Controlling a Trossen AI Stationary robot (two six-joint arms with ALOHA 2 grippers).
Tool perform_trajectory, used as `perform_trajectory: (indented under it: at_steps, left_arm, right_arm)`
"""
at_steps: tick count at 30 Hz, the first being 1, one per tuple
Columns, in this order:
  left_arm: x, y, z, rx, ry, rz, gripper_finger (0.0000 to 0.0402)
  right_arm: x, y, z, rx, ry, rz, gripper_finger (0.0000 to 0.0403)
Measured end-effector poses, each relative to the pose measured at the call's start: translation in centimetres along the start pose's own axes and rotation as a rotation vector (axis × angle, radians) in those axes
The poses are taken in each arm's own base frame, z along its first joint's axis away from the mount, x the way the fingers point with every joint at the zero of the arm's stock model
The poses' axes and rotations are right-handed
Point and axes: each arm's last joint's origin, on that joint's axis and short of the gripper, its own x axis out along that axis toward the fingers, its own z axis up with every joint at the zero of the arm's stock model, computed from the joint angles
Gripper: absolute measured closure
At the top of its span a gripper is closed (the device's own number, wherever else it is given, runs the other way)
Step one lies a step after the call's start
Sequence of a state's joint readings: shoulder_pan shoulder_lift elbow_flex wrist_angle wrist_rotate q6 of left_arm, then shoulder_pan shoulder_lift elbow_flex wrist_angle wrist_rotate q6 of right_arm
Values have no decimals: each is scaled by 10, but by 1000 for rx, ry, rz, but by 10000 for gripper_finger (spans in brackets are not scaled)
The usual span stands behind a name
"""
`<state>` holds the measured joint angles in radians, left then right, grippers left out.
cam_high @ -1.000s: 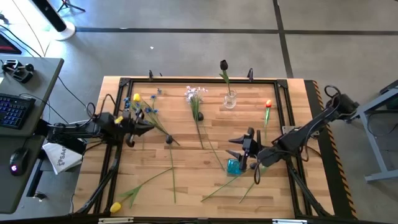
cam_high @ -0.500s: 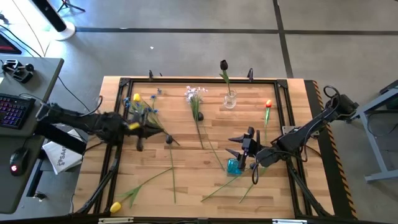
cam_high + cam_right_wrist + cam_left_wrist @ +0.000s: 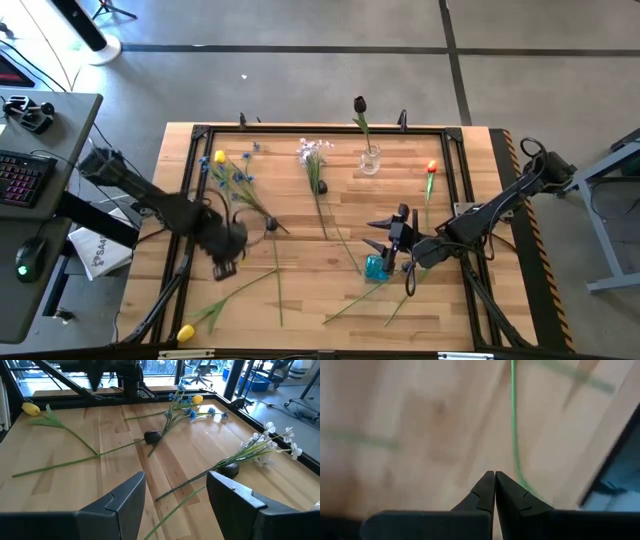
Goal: Sort flowers into vase by color
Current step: Put the yellow tulip into the blue flower vase
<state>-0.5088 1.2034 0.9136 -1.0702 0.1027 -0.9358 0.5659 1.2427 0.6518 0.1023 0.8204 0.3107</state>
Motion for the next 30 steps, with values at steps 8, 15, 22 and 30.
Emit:
perform_trajectory:
  at_steps: [8,15,22,30]
  left_arm:
    - [29,-26,-26,-147,211,73,364]
    - [51,-48,-33,-229,209,64,268]
    - [88,-60,-38,-216,376,126,228]
    - [114,-72,-37,-122,384,75,237]
  right_arm:
    - [0,0,0,-42,0,0,195]
    - [0,0,0,-49,0,0,195]
    - [0,0,0,-50,0,0,195]
    - [0,0,0,-46,-3,1,195]
